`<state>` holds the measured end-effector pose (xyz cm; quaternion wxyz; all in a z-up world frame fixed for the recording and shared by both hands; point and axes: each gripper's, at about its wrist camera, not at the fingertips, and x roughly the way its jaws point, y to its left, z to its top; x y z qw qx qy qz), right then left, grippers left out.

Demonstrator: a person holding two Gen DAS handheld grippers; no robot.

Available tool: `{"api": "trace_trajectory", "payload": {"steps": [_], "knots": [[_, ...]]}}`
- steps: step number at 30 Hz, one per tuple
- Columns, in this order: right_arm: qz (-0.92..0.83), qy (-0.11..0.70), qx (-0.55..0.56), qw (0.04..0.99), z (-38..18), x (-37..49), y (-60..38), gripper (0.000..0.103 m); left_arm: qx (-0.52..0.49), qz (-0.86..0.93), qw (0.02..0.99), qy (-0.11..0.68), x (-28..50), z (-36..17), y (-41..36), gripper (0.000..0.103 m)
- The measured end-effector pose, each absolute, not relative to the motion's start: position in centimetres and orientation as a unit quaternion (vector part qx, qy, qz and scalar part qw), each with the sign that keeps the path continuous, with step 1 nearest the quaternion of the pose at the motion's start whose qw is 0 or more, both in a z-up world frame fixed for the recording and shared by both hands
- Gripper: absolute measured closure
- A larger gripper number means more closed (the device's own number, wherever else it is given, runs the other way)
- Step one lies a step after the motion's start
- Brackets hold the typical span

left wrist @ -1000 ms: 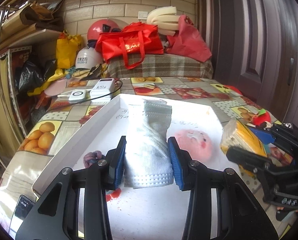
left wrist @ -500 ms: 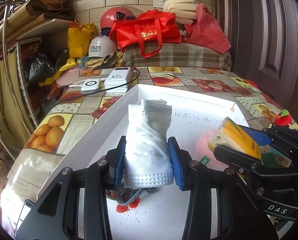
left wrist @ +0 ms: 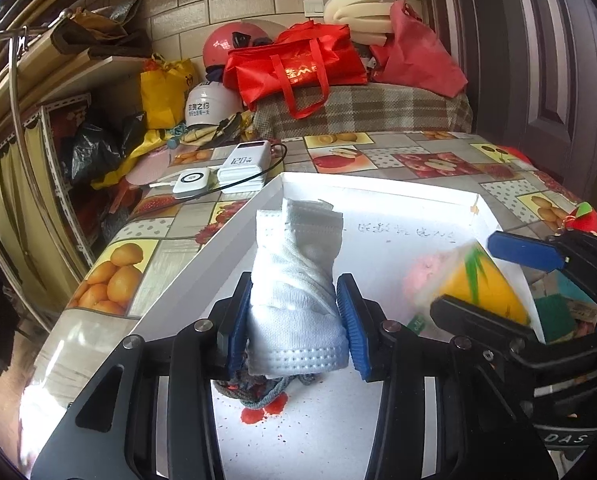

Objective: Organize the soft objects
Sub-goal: 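Lower the mask into the white box with left tool while right drops tissues, then move both tools back toward the remaining items on the table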

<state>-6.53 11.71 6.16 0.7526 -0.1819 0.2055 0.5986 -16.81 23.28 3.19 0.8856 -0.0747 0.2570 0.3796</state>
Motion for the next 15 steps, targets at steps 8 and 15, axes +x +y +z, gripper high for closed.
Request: {"api": "trace_trajectory", "payload": {"steps": [8,15], "knots": [[0.593,0.207,-0.168,0.760,6.3,-6.1,11.5,0.015,-0.083,0.407,0.880,0.231,-18.0,3.5,23.4,0.020],[0.591,0.202,-0.167,0.763,6.4,-6.1,11.4,0.014,-0.086,0.409,0.880,0.227,-18.3,3.5,23.4,0.013]]}}
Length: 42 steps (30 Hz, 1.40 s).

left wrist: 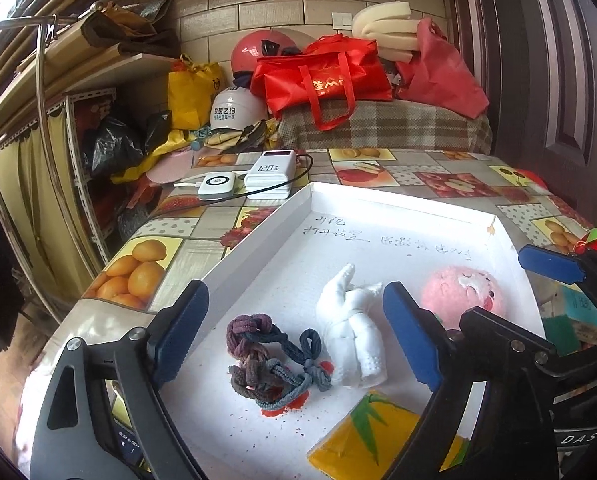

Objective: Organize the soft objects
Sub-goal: 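Move both tools back toward the remaining items on the table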

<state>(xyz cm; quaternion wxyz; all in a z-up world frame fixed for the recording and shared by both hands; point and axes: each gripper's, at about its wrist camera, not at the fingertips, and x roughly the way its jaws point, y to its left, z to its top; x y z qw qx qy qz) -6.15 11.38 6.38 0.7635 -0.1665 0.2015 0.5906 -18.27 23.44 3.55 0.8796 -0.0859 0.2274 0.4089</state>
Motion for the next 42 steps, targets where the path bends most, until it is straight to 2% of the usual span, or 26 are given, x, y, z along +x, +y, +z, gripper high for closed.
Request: {"api": "trace_trajectory", "payload": {"steps": [9,12,16,23,33,42], "knots": [[0.591,0.190,-0.158,0.768,6.6,-6.4,10.8,0.012,-0.080,0.413,0.881,0.217,-18.5,3.8,23.0,0.013],[0.586,0.189,-0.152,0.773,6.6,-6.2,10.4,0.002,-0.081,0.417,0.881,0.210,-18.7,3.9,22.9,0.013],[0.586,0.188,-0.139,0.776,6.8,-5.9,9.6,0.000,-0.080,0.422,0.882,0.197,-19.1,4.1,22.6,0.013],[0.583,0.109,-0.128,0.795,8.1,-6.4,3.1,0.000,-0.075,0.380,0.913,0.129,-21.3,4.9,20.3,0.013],[0.440,0.214,-0.059,0.870,8.2,4.1,-9.0,0.000,-0.009,0.252,0.957,0.146,-18.3,5.8,12.8,0.013],[0.403,0.311,0.080,0.857,6.7,11.0,-14.8,0.000,-0.004,0.076,0.955,0.285,-9.5,4.2,8.3,0.013]]}}
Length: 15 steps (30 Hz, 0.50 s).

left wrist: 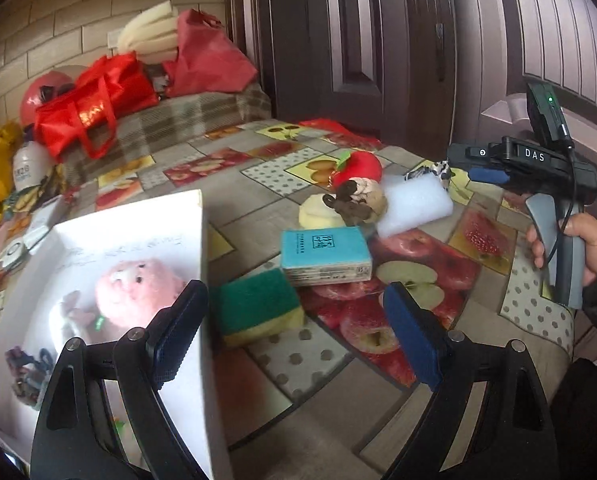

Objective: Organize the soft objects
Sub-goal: 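Move both tools back toward the remaining items on the table, then grasp the green sponge with the left tool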

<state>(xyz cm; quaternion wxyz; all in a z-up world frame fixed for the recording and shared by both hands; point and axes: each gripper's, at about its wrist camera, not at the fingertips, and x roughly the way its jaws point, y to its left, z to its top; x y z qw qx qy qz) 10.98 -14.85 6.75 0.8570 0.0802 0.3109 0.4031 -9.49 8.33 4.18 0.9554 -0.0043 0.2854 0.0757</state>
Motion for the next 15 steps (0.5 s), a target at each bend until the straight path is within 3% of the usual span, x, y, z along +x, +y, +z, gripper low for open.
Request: {"api": "trace_trajectory", "payload": {"steps": [6,15], "knots": [[0.407,0.317,0.106,0.850,6.6,11.3,-15.9,0.000,-0.077,0.058,0.937,0.336,-4.6,3.7,10.3,0.013],[0.406,0.326,0.143,0.842,6.2,12.0,-17.0,0.000,-0.061,0.055,0.916,0.392,-4.1,1.9,7.9,0.013]]}}
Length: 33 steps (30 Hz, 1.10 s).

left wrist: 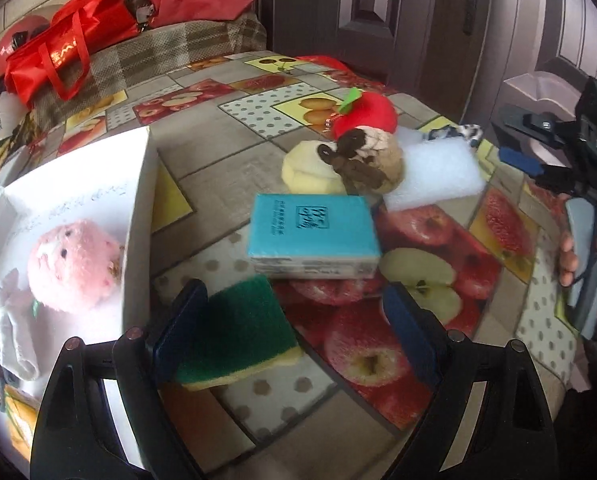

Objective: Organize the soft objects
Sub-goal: 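Grasp the green sponge with the left tool, then grasp the white foam sheet with the right tool and lift it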

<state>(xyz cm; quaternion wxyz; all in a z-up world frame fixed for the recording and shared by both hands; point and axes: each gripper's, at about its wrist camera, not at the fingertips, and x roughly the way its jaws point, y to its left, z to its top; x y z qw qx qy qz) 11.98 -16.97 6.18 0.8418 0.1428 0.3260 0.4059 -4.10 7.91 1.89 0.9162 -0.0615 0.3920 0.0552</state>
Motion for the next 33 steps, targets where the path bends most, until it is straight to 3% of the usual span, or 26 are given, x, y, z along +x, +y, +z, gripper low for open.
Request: {"api": "trace_trajectory", "payload": {"steps": [8,15,19,24,27,32,33], "knots": [[0.402,0.333,0.150,0.840,6.1,12.3,-17.0,0.000,-0.085,0.013,0.935,0.345,-8.3,4.6,5.8,0.013],[0.442,0.321,0.090,0.833,6.9,10.5,-15.2,0.000,-0.065,0.048,0.919,0.385,-7.2,2.5,5.6,0.013],[0.472,0.359,0.038,0.804,6.2,9.3,-12.5,0.000,-0.051,0.062,0.917,0.390,-6.7,1.9,5.4,0.013],[0.444,0.418,0.072,0.789,4.4,11.1,-11.2,0.001,-0.058,0.081,0.918,0.384,-7.0,1.8,6.0,0.013],[0.449,0.430,0.091,0.778,3.7,11.6,-10.7,0.012,-0.060,0.092,0.925,0.363,-7.5,2.3,6.2,0.013],[0.471,0.450,0.109,0.751,2.8,11.9,-9.9,0.069,-0.050,0.093,0.925,0.365,-7.5,2.3,6.2,0.013],[0.473,0.452,0.117,0.747,2.7,12.0,-10.0,0.070,-0.051,0.090,0.922,0.373,-7.3,2.1,6.2,0.013]]}}
